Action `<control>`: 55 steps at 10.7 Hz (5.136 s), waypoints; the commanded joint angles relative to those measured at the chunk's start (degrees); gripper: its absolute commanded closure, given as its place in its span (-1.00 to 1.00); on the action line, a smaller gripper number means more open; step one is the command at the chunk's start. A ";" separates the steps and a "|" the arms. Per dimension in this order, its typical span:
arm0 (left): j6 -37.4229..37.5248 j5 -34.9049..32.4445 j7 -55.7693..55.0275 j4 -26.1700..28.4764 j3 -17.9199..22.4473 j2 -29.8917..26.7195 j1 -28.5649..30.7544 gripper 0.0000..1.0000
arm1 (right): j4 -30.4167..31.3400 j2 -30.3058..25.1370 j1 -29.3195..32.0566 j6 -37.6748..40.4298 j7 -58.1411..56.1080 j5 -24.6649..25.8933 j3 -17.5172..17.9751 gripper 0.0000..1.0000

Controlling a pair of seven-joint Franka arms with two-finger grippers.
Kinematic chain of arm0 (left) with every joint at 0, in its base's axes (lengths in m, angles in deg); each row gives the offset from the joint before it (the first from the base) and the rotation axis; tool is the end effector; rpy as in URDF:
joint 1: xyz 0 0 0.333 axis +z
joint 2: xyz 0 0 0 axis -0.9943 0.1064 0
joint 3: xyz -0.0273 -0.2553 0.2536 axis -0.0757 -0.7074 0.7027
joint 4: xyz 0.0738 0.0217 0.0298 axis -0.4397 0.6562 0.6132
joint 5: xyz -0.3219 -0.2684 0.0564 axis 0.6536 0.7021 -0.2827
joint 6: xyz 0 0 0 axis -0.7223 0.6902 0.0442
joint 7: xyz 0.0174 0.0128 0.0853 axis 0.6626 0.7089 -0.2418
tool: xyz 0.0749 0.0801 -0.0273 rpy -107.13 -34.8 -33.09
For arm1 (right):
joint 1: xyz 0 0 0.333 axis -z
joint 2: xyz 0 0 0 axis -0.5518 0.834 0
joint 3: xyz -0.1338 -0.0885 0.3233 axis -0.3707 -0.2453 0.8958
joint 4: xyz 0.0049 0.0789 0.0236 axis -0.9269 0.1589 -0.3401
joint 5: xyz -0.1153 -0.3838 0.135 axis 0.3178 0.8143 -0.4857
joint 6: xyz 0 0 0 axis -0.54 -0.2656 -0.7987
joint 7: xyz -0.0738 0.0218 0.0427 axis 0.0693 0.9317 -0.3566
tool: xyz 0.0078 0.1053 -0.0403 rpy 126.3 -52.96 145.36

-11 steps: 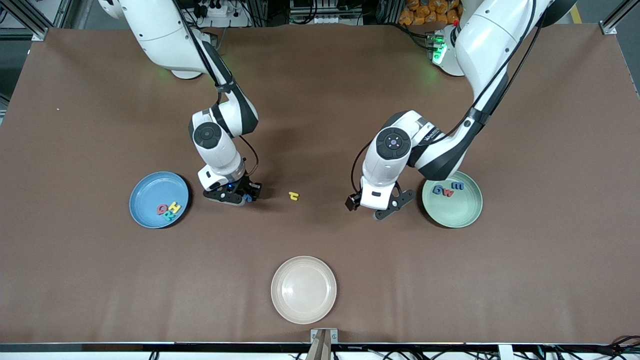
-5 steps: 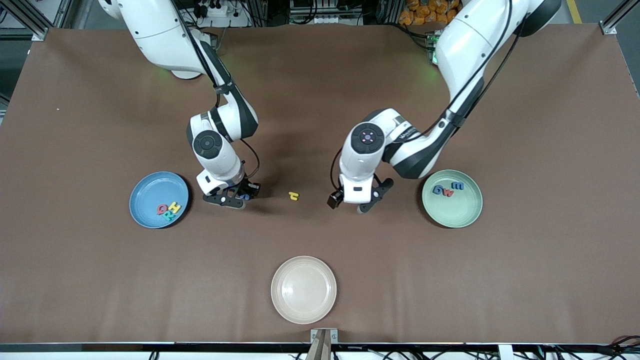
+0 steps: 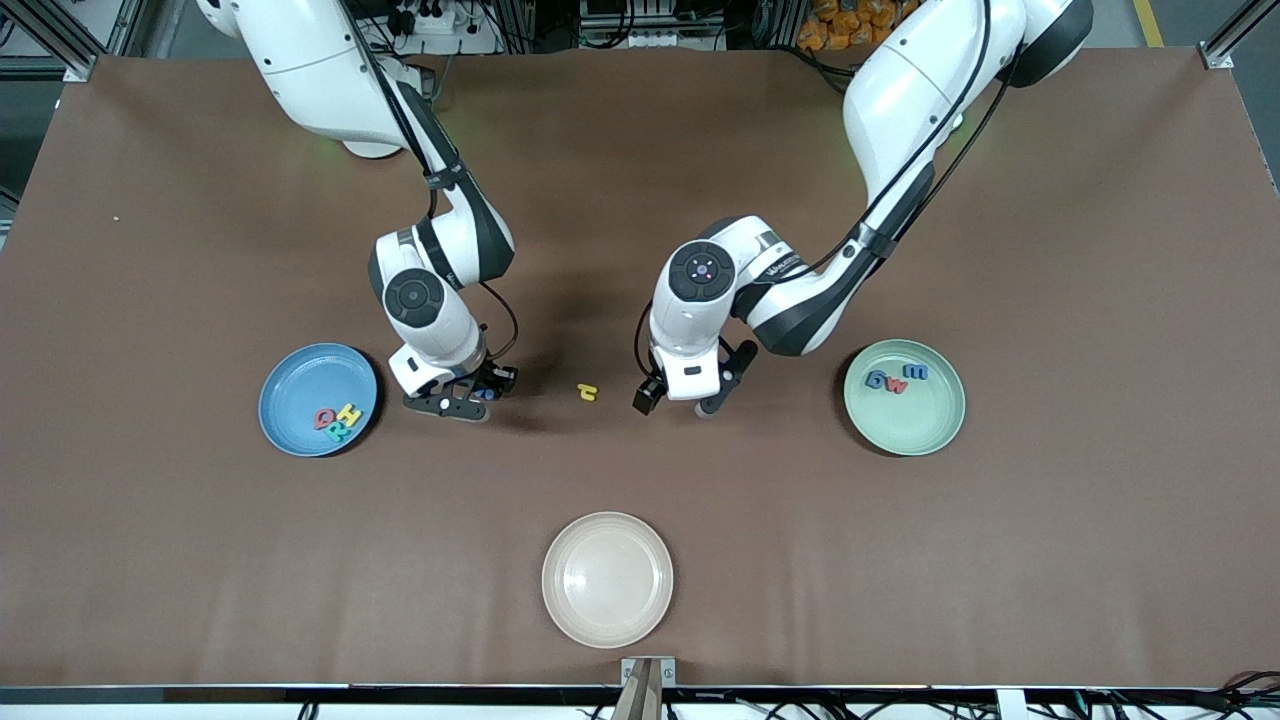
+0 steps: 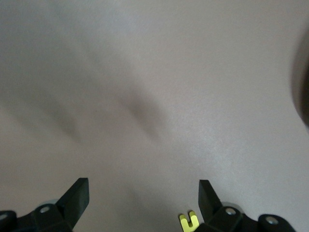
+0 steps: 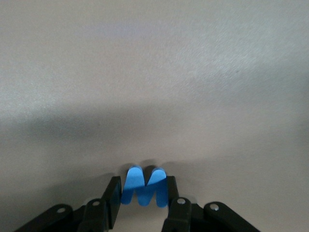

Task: Sort uppercase to blue plate, lowercase to green plate
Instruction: 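Drop the M into the blue plate while the left gripper nears the yellow letter, then grasp the yellow letter with the left gripper while the right gripper withdraws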

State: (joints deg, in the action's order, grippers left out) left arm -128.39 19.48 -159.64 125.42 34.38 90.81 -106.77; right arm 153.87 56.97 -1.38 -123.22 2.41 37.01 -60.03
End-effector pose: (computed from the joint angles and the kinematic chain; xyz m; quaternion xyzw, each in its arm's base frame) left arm 0.5832 -0.5274 0.2610 0.8768 0.4766 -0.0174 0.0611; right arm 0.5907 0.2776 0.2068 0.9970 -0.0750 -0.0097 0.0184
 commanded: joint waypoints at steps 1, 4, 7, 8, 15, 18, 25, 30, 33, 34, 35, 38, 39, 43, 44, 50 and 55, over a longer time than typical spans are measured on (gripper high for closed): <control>0.83 5.29 -1.94 -2.61 0.81 0.95 -1.20 -1.00 | -3.86 -1.74 0.68 9.16 -6.78 1.10 -2.60 0.51; 0.74 7.08 -9.12 -4.72 4.66 2.44 -4.44 -1.00 | -4.58 -4.03 0.68 14.73 -20.13 1.10 -9.45 0.51; 0.57 7.08 -13.36 -5.60 6.17 4.81 -7.96 -1.00 | -3.79 -4.47 0.86 15.44 -32.10 1.01 -15.17 0.51; 0.57 7.08 -14.24 -6.39 6.17 5.52 -8.66 -1.00 | -3.00 -4.47 1.90 14.92 -35.01 1.01 -15.71 0.51; -1.98 7.08 -16.09 -13.33 8.19 10.44 -11.66 -1.00 | 9.03 -5.00 9.47 -2.11 -51.12 0.31 -15.89 0.45; -4.33 8.21 -21.07 -13.43 8.19 10.88 -11.23 -1.00 | 9.57 -5.09 9.47 -2.58 -51.12 0.31 -15.89 0.08; -13.76 20.59 -19.27 -13.17 7.49 11.67 -9.82 -1.00 | 6.33 -11.23 9.47 7.06 -50.24 -3.19 -15.98 -0.41; -13.76 39.32 2.86 -11.68 7.22 11.85 -9.55 -1.00 | -6.93 -12.65 9.65 22.89 -47.69 -4.00 -18.61 -0.47; -13.76 39.42 3.94 -11.49 7.66 13.34 -9.11 -1.00 | -15.36 -12.03 17.34 31.41 -47.69 -3.74 -13.82 -0.49; -13.76 39.42 3.95 -11.49 7.66 13.61 -9.11 -1.00 | -17.30 -12.38 22.60 33.61 -47.69 -3.47 -9.08 -0.49; -13.76 39.42 3.95 -11.49 7.66 13.96 -9.29 -1.00 | -19.76 -12.38 25.96 35.98 -47.69 -3.30 -5.56 -0.49; -13.76 39.25 4.56 -11.49 7.66 14.75 -10.25 -1.00 | -26.18 -12.30 27.75 44.07 -47.52 -3.12 -4.64 -0.49; -13.76 39.16 4.56 -11.49 7.75 15.01 -10.43 -1.00 | -28.03 -12.30 27.75 46.44 -47.08 -3.12 -4.64 -0.49; -13.76 38.98 5.00 -11.49 7.75 15.63 -10.96 -1.00 | -33.74 -12.30 28.63 53.74 -44.88 -3.21 -4.46 -0.49; -13.76 38.98 5.00 -11.49 7.75 15.63 -10.96 -1.00 | -35.06 -12.30 28.98 56.72 -44.88 -3.38 -4.46 -0.49; -13.76 37.57 7.55 -11.49 7.84 15.63 -11.40 0.17 | -45.17 -12.65 35.30 70.26 -41.38 -3.73 1.85 -0.50; -13.67 37.31 7.55 -11.41 7.93 15.45 -10.70 1.00 | -46.06 -16.16 34.70 77.92 -35.84 -3.73 2.13 -1.00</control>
State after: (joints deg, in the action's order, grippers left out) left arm -141.52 57.04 -153.07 113.74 41.84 105.67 -117.58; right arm 107.43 42.22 32.51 -46.67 -36.29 33.92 -59.08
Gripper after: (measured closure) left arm 0.740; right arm 0.057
